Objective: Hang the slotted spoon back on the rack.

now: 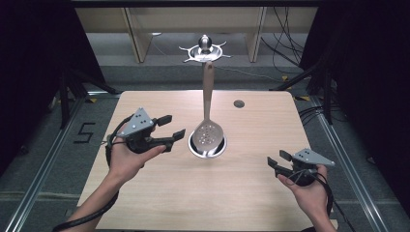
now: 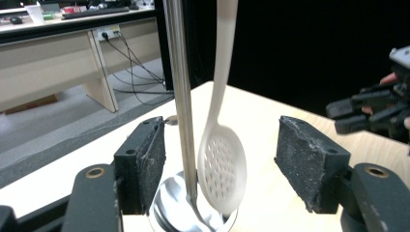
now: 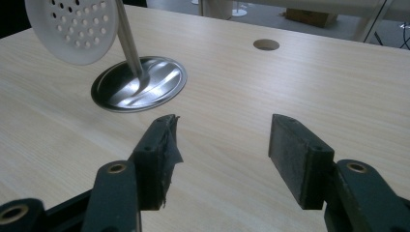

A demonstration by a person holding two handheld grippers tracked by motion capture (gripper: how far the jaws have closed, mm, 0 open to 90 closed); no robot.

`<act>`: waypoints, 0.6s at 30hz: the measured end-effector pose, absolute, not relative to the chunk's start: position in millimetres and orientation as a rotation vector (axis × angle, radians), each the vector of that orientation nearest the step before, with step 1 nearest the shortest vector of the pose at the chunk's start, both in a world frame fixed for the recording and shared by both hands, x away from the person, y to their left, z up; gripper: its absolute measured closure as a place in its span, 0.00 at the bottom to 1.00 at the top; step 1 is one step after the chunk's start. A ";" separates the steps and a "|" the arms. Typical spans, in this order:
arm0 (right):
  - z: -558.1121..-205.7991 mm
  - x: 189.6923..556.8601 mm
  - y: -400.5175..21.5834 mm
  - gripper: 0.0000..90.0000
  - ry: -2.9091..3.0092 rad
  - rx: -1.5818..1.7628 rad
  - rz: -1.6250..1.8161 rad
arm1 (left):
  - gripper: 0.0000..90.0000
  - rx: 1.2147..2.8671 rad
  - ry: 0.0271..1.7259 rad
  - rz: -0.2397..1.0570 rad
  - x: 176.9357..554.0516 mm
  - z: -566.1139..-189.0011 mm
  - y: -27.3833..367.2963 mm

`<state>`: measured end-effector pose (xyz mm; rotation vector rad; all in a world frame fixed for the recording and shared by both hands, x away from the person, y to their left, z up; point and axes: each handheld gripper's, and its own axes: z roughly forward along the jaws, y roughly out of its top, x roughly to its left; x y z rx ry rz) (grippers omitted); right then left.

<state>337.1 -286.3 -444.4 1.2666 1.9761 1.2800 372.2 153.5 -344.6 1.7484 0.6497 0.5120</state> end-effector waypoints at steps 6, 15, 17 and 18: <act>-443.5 336.1 -286.3 0.49 1.982 1.274 1.261 | 0.37 1.765 0.681 0.505 370.4 -365.4 158.6; -443.6 336.0 -286.6 0.49 1.984 1.278 1.261 | 0.35 1.826 0.712 0.465 369.5 -401.2 167.8; -443.9 336.3 -286.8 0.49 1.985 1.271 1.259 | 0.35 1.839 0.726 0.465 368.7 -408.8 171.4; -444.0 336.4 -286.7 0.49 1.986 1.269 1.260 | 0.35 1.850 0.727 0.466 368.6 -412.6 173.4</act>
